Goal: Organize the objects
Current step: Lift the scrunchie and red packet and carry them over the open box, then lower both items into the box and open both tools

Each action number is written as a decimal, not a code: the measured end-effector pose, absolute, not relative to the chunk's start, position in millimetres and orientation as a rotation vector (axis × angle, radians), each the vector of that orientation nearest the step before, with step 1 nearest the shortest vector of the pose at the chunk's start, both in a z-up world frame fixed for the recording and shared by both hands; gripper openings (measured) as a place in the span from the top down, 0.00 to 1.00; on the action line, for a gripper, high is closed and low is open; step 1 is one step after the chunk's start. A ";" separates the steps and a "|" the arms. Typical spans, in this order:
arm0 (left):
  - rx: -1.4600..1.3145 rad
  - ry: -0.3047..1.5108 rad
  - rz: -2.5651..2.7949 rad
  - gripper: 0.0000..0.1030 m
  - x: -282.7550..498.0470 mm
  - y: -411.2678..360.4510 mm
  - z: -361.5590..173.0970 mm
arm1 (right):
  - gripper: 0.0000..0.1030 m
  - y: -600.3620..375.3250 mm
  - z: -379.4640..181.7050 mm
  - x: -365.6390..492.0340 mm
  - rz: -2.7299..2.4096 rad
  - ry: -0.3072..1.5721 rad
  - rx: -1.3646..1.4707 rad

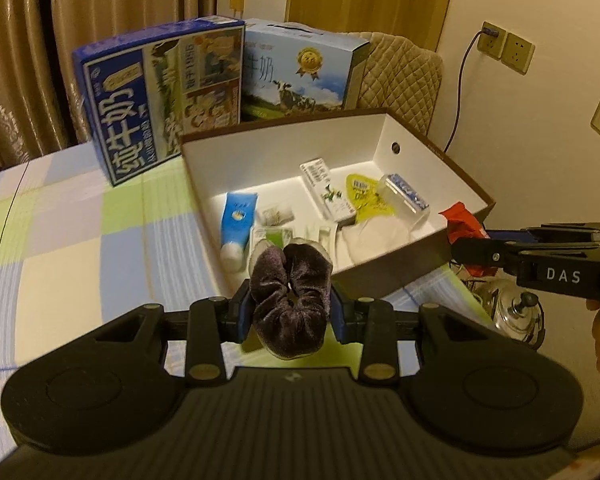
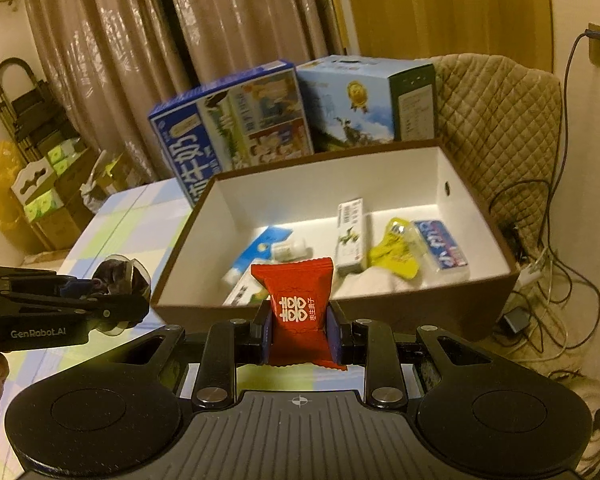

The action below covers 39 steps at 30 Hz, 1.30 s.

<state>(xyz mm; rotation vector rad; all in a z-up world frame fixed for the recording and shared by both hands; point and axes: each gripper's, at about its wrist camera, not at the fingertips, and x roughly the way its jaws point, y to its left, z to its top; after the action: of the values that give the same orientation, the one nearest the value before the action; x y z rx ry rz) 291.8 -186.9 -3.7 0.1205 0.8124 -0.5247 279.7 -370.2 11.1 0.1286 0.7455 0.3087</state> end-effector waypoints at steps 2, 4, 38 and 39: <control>0.122 0.812 -0.517 0.69 298.5 -196.4 -2.4 | 0.76 -377.5 12.9 287.3 0.306 0.738 0.131; 0.123 0.808 -0.514 0.69 305.1 -205.6 -0.9 | 0.76 -384.0 14.4 294.9 0.304 0.730 0.134; 0.190 0.918 -0.450 0.67 441.4 -317.2 -43.2 | 0.76 -434.7 -30.7 448.2 0.290 0.814 0.201; 0.192 0.920 -0.447 0.67 444.3 -319.1 -45.3 | 0.76 -435.8 -31.4 451.9 0.291 0.814 0.203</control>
<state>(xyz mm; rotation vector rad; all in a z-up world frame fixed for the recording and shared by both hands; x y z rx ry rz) 444.3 -319.1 -45.3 0.1922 0.9204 -0.4472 451.9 -435.8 -31.4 0.2035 0.8141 0.2906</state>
